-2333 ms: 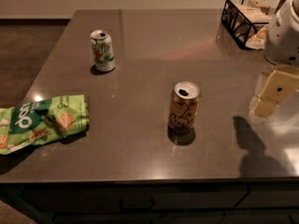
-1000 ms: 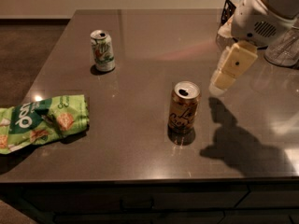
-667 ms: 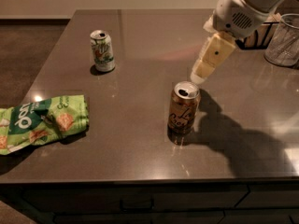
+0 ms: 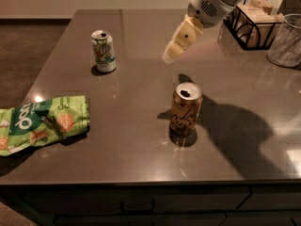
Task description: Move 7up can near orange can
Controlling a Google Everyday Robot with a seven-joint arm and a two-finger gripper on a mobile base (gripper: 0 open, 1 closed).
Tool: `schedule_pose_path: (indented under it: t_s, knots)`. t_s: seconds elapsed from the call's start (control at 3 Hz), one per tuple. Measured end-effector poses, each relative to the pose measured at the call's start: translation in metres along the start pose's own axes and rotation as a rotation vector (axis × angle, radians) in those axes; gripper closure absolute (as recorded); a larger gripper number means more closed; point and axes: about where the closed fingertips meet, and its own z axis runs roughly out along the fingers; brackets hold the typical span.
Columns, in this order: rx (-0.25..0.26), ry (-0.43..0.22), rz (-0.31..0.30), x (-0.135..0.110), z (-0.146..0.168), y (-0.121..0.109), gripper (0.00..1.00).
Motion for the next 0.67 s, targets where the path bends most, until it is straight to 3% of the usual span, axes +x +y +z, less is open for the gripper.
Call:
schedule_pose_path:
  t_s: [0.67]
  knots:
    - [-0.034,-0.071,0.094,-0.043,0.052,-0.018,0.00]
